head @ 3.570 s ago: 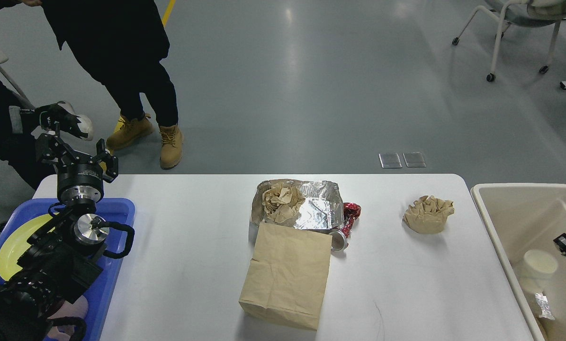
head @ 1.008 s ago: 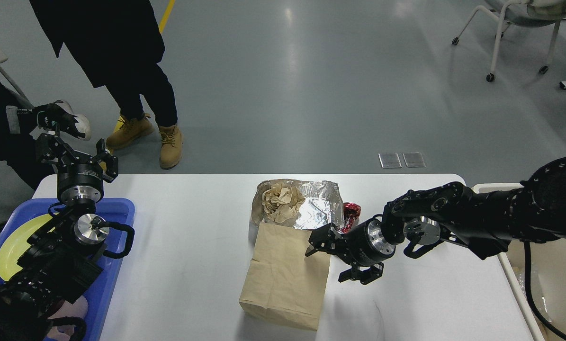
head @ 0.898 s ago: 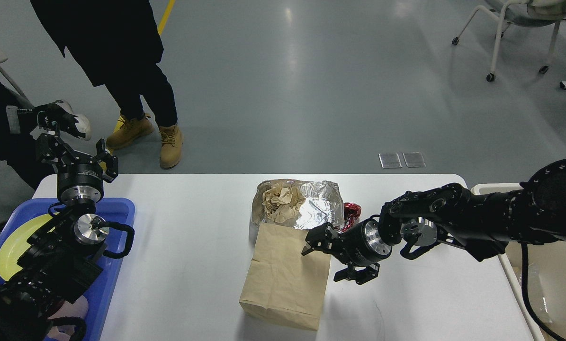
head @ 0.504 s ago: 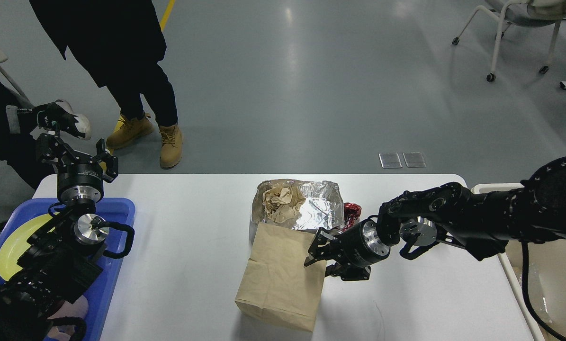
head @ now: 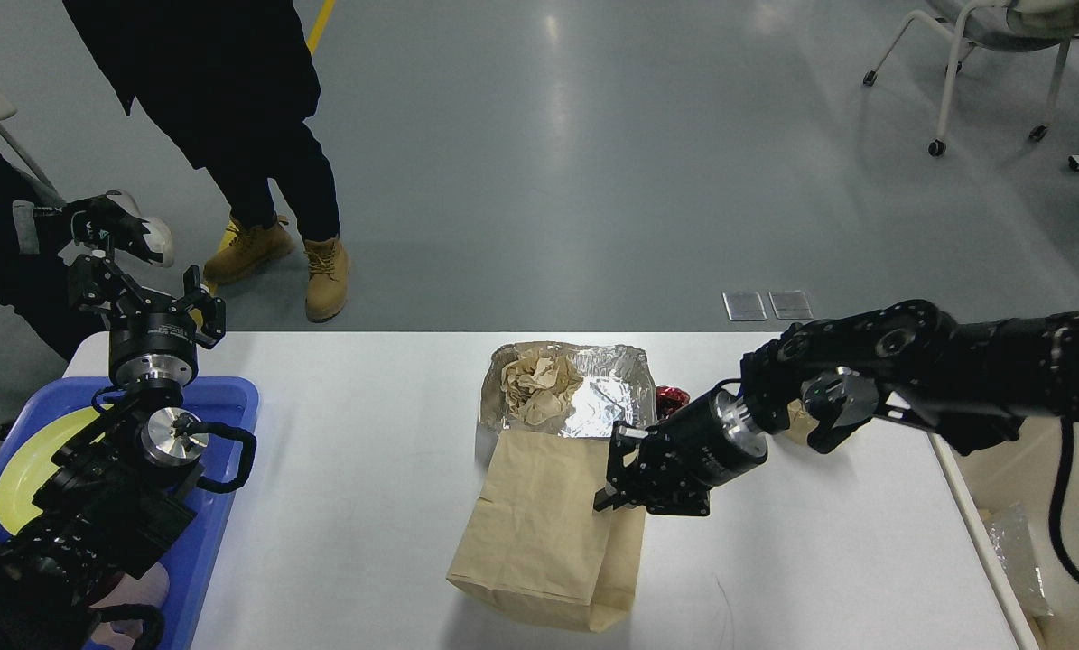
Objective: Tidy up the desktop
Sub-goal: 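Grasp the brown paper bag, lift it and drop it into the bin, then release the brown paper bag into the white bin with the right gripper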
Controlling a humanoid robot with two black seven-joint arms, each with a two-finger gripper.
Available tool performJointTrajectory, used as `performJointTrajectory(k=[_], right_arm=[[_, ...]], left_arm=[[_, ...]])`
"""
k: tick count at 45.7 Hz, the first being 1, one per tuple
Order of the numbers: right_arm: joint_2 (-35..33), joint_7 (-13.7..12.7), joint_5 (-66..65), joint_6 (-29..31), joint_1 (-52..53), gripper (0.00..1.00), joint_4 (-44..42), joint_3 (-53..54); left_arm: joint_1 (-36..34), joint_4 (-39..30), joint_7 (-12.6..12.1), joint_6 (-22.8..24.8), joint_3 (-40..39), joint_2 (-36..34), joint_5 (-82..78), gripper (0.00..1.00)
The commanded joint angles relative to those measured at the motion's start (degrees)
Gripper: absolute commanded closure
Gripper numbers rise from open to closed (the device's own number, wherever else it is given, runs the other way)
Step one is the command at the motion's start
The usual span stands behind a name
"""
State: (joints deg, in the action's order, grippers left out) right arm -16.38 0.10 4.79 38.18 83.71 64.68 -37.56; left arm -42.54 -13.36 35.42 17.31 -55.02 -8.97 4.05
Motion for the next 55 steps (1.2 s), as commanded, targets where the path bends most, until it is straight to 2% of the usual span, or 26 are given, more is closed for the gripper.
performJointTrajectory(k=[1, 15, 23, 29, 36, 49, 55], right_arm=[[-4.6, -0.2, -0.4, 2.8, 4.4, 1.0, 3.3, 0.1], [-16.7, -0.2, -0.3, 10.9, 20.2, 1.0, 3.3, 0.3], [-22.4, -0.2, -0.3, 11.5, 29.3, 1.0, 2.4, 0.1], [-24.7, -0.2, -0.4, 11.4, 31.6, 1.0, -0.2, -0.5], [-26.0, -0.2, -0.6, 10.2, 27.2, 1.0, -9.4, -4.6], [-28.6, -0.2, 0.4, 7.3, 3.3, 1.0, -33.7, -5.8], [-29.5, -0.2, 0.4, 3.4, -5.4, 1.0, -40.0, -5.8]], left_arm=[[0.0, 0.0, 0.0, 0.0, 0.0, 0.0, 0.1, 0.03], [0.0, 0.0, 0.0, 0.0, 0.0, 0.0, 0.1, 0.03], [0.0, 0.0, 0.0, 0.0, 0.0, 0.0, 0.0, 0.03], [0.0, 0.0, 0.0, 0.0, 0.0, 0.0, 0.0, 0.03], [0.0, 0.0, 0.0, 0.0, 0.0, 0.0, 0.0, 0.03], [0.0, 0.0, 0.0, 0.0, 0.0, 0.0, 0.0, 0.03], [0.0, 0.0, 0.0, 0.0, 0.0, 0.0, 0.0, 0.03]])
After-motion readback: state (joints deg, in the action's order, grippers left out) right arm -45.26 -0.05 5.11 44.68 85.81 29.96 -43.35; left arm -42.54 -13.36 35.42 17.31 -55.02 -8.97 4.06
